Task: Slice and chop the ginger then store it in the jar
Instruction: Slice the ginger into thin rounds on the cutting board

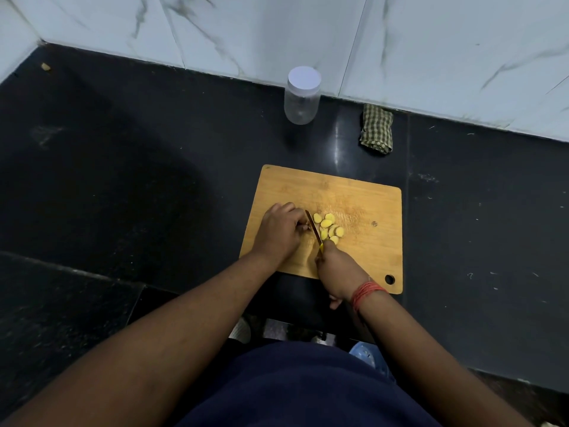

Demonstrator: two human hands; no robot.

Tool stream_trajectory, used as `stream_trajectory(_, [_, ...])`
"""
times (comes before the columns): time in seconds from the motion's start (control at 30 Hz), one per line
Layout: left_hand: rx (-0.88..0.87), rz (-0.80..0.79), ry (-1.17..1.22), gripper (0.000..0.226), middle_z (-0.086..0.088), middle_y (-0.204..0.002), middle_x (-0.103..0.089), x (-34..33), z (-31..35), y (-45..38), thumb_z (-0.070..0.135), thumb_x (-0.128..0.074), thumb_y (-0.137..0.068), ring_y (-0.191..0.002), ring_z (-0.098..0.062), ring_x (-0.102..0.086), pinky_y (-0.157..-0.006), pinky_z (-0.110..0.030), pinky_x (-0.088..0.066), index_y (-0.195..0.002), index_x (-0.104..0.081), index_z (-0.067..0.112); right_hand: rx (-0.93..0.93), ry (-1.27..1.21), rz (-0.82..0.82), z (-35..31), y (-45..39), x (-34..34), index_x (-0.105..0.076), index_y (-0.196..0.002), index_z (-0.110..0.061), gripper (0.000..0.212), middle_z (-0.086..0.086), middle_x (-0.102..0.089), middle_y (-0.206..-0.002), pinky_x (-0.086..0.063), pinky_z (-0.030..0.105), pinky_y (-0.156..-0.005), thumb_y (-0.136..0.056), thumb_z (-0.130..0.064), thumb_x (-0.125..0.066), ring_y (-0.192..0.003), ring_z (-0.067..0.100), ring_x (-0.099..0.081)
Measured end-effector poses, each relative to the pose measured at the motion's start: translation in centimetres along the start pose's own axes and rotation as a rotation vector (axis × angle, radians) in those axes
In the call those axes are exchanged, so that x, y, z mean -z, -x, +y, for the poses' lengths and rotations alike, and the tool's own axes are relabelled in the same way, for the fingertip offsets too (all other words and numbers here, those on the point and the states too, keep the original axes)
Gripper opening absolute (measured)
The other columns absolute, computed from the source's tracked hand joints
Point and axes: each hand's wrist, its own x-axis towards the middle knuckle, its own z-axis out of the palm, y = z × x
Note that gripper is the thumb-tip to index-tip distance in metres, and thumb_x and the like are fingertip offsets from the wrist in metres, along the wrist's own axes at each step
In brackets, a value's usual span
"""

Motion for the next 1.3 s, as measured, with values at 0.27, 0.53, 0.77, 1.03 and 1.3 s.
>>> stream_trajectory(0.27, [-0.008, 0.017, 0.01, 0.004, 0.003, -0.086, -0.058, -0.3, -0.2, 0.0, 0.015, -0.07, -0.087, -0.089, -0.02, -0.051, -0.081, -0.035, -0.044, -0.087, -0.067, 0.016, -0.043, -0.002, -0.024, -0.3, -0.2, -0.4, -0.031, -0.137, -0.011, 0.041, 0.012, -0.046, -0.082, -0.043, 0.029, -0.028, -0.098, 0.001, -0.033, -0.053, 0.03, -0.056])
stream_trajectory(0.53, [-0.018, 0.029, -0.013, 0.007, 0.002, -0.084, -0.058, -0.4, -0.1, 0.0, 0.011, -0.069, -0.086, -0.086, -0.023, -0.052, -0.078, -0.037, -0.046, -0.085, -0.066, 0.016, 0.033, 0.144, 0.017, -1.6, -1.0, 0.1, -0.041, -0.138, -0.003, 0.038, 0.022, -0.056, -0.126, -0.054, 0.043, -0.089, -0.101, -0.01, -0.039, -0.109, 0.036, -0.061])
stream_trajectory(0.77, [0.032, 0.028, 0.02, 0.005, 0.003, -0.085, -0.058, -0.4, 0.1, 0.0, 0.012, -0.068, -0.087, -0.089, -0.021, -0.051, -0.077, -0.038, -0.046, -0.085, -0.066, 0.016, -0.006, 0.138, -0.019, -0.4, -0.9, -0.7, -0.03, -0.138, -0.004, 0.048, 0.015, -0.058, -0.093, -0.052, 0.031, -0.04, -0.094, 0.005, -0.047, -0.072, 0.032, -0.06])
stream_trajectory(1.03, [0.052, 0.032, 0.038, 0.003, 0.006, -0.088, -0.059, -0.7, 0.1, 0.0, 0.017, -0.068, -0.089, -0.093, -0.018, -0.051, -0.082, -0.038, -0.047, -0.087, -0.067, 0.017, 0.017, 0.17, 0.003, 3.3, 1.5, -1.4, -0.029, -0.137, -0.003, 0.042, 0.02, -0.062, -0.104, -0.04, 0.033, -0.061, -0.096, 0.003, -0.033, -0.076, 0.022, -0.049])
stream_trajectory(1.3, [-0.014, 0.016, 0.018, 0.006, 0.006, -0.093, -0.058, -0.6, -0.6, 0.2, 0.022, -0.067, -0.091, -0.095, -0.017, -0.05, -0.085, -0.037, -0.047, -0.092, -0.066, 0.017, 0.06, 0.073, 0.052, 4.2, 2.1, -0.8, -0.037, -0.121, -0.01, 0.022, 0.009, -0.053, -0.08, -0.045, 0.032, -0.041, -0.1, -0.006, -0.033, -0.062, 0.027, -0.055])
